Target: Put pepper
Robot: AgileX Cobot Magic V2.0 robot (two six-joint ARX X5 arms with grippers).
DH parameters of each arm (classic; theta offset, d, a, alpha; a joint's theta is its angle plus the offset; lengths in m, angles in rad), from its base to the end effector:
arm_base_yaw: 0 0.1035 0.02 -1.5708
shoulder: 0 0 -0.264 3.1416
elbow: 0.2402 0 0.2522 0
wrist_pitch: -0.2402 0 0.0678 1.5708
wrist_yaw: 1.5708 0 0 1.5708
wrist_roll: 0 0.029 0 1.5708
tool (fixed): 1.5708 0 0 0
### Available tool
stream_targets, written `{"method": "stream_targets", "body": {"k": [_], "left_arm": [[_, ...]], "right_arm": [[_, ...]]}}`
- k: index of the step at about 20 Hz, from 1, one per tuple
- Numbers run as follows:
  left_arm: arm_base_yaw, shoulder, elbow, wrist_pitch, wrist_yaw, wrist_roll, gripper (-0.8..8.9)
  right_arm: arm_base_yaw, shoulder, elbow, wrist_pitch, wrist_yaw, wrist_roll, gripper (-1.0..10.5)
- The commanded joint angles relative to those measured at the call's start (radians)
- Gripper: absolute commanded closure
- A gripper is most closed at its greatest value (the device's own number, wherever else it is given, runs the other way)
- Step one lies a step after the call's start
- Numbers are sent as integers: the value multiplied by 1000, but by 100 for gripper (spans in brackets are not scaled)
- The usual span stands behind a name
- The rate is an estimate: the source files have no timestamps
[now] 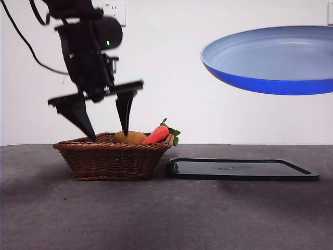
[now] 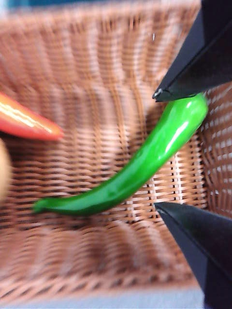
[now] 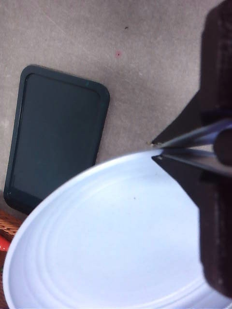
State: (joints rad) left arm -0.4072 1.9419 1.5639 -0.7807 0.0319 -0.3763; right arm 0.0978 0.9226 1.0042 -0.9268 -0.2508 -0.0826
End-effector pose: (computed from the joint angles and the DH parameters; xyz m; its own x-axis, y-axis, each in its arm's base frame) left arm 0.3709 -0.1610 0.2262 0.3550 -0.1878 -0.9158 0.0699 0.9822 -0.1744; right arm 0.1620 0.0231 0.3220 0.6155 0.3098 -0.7247 -0.3190 0.9387 0.1303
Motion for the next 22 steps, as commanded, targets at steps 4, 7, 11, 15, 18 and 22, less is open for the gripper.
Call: {"method": "stream_targets", "body": {"k": [4,7,11,15,18,22], "left_arm": [[-20,76,21,50,-6,-26,452],[-23,98,21,62,-7,-36,452],[-24,119,21,62,-11,-43,452],[-30,119,21,69,-27,-43,552],[-37,119,21,74,-24,-51,629],[-37,119,21,84,2,-98,679]], "right_arm": [[2,4,20,12,-11,10,941],[2,4,20,13,-11,10,941],[2,4,20,13,-11,6,941],[2,4,20,13,-11,6,941],[2,4,20,13,-11,6,941],[2,4,20,13,-11,6,941]]}}
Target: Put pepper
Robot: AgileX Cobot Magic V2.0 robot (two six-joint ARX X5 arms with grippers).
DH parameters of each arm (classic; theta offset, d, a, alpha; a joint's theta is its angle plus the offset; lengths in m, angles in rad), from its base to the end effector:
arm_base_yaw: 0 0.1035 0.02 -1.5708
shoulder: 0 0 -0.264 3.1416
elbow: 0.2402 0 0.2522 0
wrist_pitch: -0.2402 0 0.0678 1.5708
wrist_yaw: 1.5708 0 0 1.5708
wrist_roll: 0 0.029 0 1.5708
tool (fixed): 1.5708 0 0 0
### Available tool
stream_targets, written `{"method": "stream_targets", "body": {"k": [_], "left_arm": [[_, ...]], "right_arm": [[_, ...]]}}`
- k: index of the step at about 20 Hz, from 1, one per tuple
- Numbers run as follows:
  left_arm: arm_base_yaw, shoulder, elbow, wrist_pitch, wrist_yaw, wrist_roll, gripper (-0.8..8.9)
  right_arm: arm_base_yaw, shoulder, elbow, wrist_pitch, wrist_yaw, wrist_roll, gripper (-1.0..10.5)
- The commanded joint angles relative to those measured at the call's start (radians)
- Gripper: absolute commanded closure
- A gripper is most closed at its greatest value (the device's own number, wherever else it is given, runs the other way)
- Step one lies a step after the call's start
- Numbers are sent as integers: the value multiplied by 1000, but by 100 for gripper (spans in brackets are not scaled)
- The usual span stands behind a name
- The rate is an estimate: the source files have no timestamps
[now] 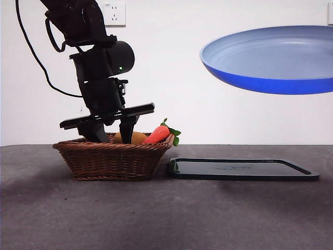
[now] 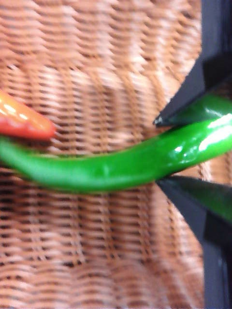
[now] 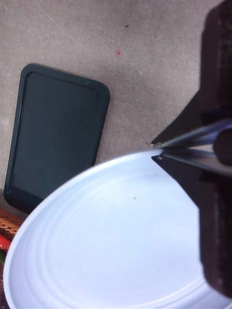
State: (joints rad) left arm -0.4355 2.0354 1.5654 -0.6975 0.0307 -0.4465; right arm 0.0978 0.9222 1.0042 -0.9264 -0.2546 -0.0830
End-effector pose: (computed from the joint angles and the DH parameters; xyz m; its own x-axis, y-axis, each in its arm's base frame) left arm 0.3821 -0.1788 0.1930 0.3427 -0.1933 -0.9193 0.0301 0.9804 -0.1949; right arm 0.1619 0.0232 0.3221 0.6151 0.3134 -0.7235 -0.3218 0.9375 0.1326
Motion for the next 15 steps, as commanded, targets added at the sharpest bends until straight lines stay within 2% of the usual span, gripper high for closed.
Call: {"method": "stream_targets", "body": {"k": [1,3,15], "left_arm": [[-8,24,19,6,3,-30,680],[-8,22,19,6,3,-30,703],[-5,-73,20,-3,2,-32,705]], "right_arm": [[2,4,20,12,-7,6,941],[2,4,20,12,-7,6,941],[2,6,20,18,-6,7,941]]}}
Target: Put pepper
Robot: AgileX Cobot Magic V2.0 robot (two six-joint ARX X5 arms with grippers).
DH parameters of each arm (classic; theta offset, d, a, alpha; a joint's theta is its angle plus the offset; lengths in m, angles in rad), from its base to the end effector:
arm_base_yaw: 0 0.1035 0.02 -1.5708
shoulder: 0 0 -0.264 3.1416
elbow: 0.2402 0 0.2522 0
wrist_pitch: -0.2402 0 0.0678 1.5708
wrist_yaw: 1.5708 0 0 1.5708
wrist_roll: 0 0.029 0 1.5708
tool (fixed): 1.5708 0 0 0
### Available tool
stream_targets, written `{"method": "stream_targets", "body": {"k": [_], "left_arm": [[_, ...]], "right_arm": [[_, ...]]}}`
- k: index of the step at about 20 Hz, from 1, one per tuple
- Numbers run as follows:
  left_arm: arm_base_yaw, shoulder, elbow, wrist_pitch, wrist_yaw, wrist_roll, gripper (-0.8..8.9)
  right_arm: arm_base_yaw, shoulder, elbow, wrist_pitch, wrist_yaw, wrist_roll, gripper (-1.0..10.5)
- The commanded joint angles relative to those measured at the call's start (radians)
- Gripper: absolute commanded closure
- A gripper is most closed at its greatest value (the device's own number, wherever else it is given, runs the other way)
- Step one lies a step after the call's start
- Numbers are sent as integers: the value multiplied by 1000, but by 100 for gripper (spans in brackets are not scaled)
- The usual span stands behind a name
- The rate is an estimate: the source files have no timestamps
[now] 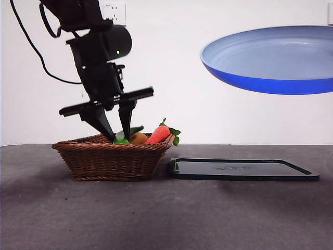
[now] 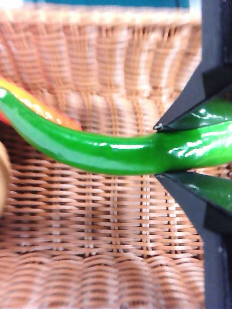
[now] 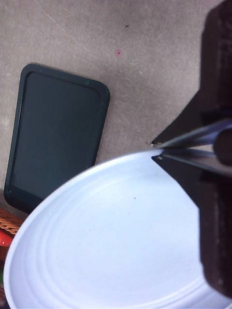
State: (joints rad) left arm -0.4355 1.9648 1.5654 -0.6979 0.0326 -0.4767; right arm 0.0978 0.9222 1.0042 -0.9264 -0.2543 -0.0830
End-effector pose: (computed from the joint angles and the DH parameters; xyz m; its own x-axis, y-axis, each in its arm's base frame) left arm 0.3754 -0.1757 0.2212 0.3995 -0.2218 -0.8895 0.0164 0.9719 -0.2350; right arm 0.1619 0.0232 0.3221 0.6152 0.3131 -0.7235 -0.3216 0.9376 0.1324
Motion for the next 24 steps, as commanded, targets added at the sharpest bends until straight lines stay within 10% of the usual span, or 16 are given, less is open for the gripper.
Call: {"method": "stream_targets", "body": {"k": [1,14,24], "left_arm": [[-6,-19,20,-3,0,-2,705],[-122,-295,20,-9,323,118,705],[-358,-158,19,13,162,221,705]], "right_arm": [[2,7,20,21,-6,9,941],[3,324,20,162,-106,195,941],[38,373,20,172,-166,259,941]]}}
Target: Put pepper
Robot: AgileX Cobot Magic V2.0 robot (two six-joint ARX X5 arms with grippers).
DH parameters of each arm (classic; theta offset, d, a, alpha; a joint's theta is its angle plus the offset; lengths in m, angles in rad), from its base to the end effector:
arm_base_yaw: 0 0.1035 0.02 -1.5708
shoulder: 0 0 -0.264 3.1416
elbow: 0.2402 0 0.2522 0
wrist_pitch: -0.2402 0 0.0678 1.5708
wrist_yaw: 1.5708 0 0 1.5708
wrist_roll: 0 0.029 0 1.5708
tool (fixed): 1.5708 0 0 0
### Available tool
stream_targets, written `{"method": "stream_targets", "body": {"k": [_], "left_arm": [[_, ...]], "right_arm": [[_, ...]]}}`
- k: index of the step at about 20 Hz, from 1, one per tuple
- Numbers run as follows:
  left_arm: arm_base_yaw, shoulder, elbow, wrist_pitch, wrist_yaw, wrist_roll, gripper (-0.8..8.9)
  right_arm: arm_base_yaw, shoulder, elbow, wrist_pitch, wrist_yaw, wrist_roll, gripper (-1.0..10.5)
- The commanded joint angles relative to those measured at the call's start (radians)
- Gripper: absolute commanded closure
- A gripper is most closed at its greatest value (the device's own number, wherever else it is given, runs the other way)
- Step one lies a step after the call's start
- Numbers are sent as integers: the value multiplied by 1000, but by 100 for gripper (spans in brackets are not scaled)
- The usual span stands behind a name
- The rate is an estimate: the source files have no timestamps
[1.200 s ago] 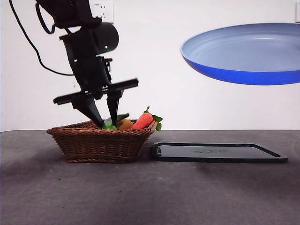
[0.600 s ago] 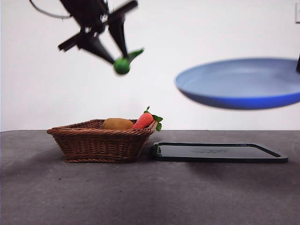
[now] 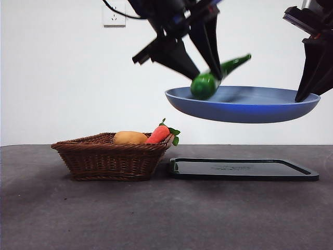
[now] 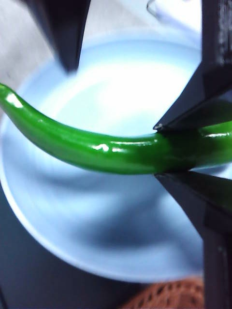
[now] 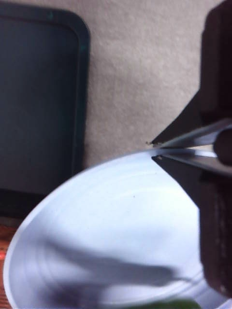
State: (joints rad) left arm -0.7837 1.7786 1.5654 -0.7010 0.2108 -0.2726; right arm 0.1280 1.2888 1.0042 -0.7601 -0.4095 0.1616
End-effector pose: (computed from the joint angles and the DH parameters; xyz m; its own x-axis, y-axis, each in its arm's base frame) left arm 0.2686 -0.2763 0.2925 0.2751 -0.5696 -0.7745 0.6009 0.7307 -0.3240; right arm 0.2424 0.0428 0.2642 0.4061 0.4537 -0.7933 -0.1733 0.8905 0.4206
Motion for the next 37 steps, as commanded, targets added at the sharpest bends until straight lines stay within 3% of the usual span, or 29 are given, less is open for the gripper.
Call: {"method": "stream_targets", "body": {"k": [1,6,10,19,24,31,37], "left_arm": [[-13,41,19,14,-28,22,705],[-14,84,19,-10,-34,38,695],[-22,84,19,-33,-24,38,590],[-23,28,19,-63,19,43,590],[-20,-16,20,-78,30,90,552],[34,-231,21,-86,26,143,552],[95,-490,21,-155,24,175,553]], "right_arm": [[11,7,20,1,-9,14,941],[26,7,20,-11,-9,14,941],[26,7,20,-25,-10,14,941],[26,7,20,-81,-9,14,941],[26,7,20,-87,-10,26,941],[-31,41,20,-30,-3,52,941],[-106,238,81,76,-3,58,941]]}}
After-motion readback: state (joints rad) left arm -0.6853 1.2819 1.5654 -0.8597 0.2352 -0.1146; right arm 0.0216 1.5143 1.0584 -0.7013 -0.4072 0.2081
